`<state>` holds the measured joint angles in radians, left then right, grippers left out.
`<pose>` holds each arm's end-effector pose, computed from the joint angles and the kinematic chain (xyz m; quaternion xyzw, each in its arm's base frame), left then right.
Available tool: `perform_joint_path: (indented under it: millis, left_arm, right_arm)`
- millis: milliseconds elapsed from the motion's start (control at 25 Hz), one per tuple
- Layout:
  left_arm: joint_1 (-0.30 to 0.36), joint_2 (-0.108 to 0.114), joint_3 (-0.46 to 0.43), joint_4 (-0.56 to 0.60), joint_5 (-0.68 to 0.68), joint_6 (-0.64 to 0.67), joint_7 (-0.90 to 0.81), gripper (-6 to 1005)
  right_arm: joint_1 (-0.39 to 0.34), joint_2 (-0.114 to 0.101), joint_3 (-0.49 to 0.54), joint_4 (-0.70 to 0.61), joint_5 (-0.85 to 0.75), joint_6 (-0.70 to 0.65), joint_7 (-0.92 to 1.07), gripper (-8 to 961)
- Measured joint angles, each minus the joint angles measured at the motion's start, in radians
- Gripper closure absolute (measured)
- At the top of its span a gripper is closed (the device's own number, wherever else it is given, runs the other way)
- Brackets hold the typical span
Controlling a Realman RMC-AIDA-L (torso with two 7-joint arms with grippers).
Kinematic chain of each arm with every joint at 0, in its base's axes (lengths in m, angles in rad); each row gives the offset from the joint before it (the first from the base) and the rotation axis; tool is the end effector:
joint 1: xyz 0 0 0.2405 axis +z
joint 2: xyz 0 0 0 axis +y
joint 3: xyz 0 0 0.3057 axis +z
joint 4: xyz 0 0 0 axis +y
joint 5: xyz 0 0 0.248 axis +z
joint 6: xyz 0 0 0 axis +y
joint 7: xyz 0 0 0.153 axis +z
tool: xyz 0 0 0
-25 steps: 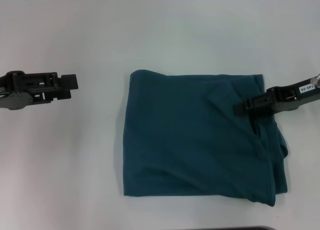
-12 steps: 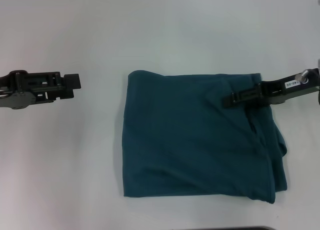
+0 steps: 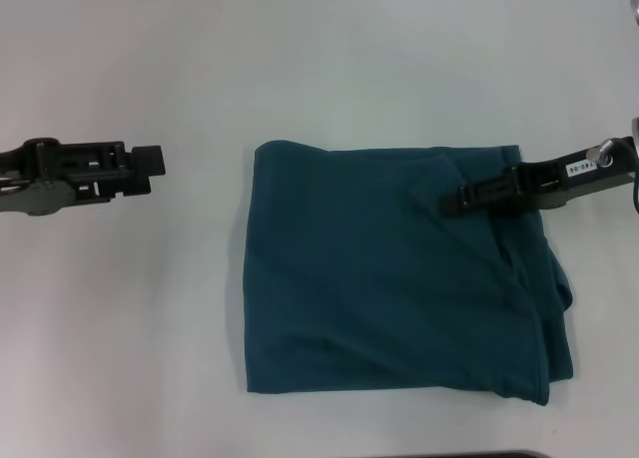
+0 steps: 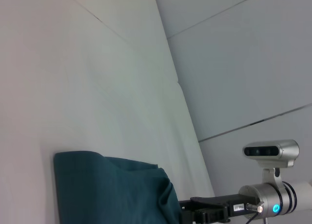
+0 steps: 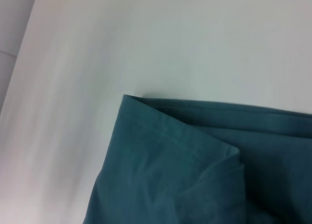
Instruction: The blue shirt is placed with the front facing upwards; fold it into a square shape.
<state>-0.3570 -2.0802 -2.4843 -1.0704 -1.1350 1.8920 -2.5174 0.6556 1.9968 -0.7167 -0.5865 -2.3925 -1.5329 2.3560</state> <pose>-0.3209 0.3260 0.0491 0.7537 0.6101 0.2440 0.0133 0.3405 0.4000 -0.0286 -0.7858 0.6150 0.0577 0.0300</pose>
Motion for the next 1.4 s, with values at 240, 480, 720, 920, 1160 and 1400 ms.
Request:
perform_joint_path:
  millis: [240,480,720,920,1160,1400]
  left_arm:
    - [-0.005,-0.002,0.003,0.001,0.000,0.001,-0.001,420]
    - [-0.007,-0.003,0.003,0.003,0.000,0.001,-0.006,419]
    - [-0.010,-0.002,0.002,0.003,0.000,0.000,-0.008,419]
    - [-0.010,0.002,-0.002,0.003,0.010,0.002,-0.009,420]
    - [-0.010,0.004,-0.005,0.003,0.012,0.003,-0.009,419]
    - [-0.009,0.009,-0.008,0.003,0.013,0.003,-0.008,419]
  right_arm:
    - [-0.002,0.001,-0.002,-0.011,0.000,-0.008,-0.003,158]
    - [0.000,-0.005,-0.001,-0.012,0.000,-0.009,0.000,493]
    - [-0.002,-0.006,-0.005,-0.012,-0.002,-0.004,0.000,738]
    - [-0.003,-0.009,0.003,-0.012,-0.001,-0.006,0.001,864]
    - [0.003,-0.010,0.006,-0.013,0.003,-0.011,0.003,870]
    - [-0.002,-0.011,0.020,-0.062,0.036,-0.079,0.007,868]
